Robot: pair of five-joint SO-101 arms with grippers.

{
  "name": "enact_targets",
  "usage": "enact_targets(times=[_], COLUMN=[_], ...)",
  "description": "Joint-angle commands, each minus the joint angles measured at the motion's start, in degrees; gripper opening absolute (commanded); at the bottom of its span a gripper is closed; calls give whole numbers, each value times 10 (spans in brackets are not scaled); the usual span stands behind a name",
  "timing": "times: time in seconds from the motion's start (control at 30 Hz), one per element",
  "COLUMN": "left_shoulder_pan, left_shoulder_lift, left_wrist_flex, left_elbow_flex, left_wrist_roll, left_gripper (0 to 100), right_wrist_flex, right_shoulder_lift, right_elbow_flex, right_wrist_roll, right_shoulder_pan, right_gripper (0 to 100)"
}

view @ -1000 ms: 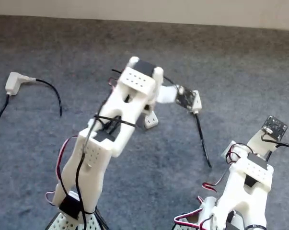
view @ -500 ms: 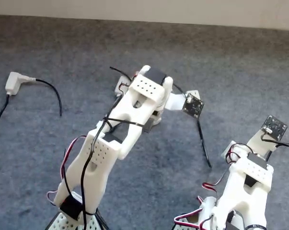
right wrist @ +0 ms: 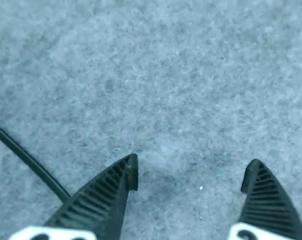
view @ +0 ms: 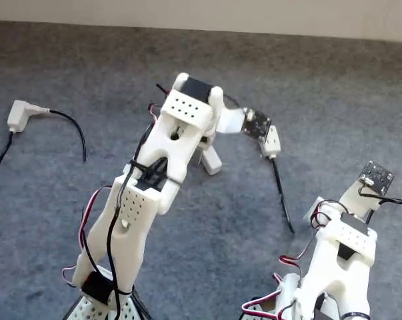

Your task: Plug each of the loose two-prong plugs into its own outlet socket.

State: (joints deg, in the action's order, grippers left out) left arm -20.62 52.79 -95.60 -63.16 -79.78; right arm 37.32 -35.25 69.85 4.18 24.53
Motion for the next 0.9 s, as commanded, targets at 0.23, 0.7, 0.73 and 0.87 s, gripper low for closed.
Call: enact_targets(times=[0.23, 0.7, 0.73, 0.87], left_shoulder_pan=[-10, 14, 16, 26], left_shoulder_lift=[46, 48, 44, 38], left_wrist_flex=[82, 9, -7, -45], left_elbow_flex=[-127, -128, -128, -128], left_wrist_roll=[140, 139, 133, 129], left_gripper=[277, 277, 277, 277], right_wrist_flex=[-10, -10, -10, -10], right_shoulder_lift=[-19, -20, -20, -20], right_elbow_flex=[-4, -4, -4, -4], right_wrist_roll=[-6, -6, -6, -6], right_shoulder_pan=[-7, -8, -8, -8], right_gripper=[324, 324, 324, 324])
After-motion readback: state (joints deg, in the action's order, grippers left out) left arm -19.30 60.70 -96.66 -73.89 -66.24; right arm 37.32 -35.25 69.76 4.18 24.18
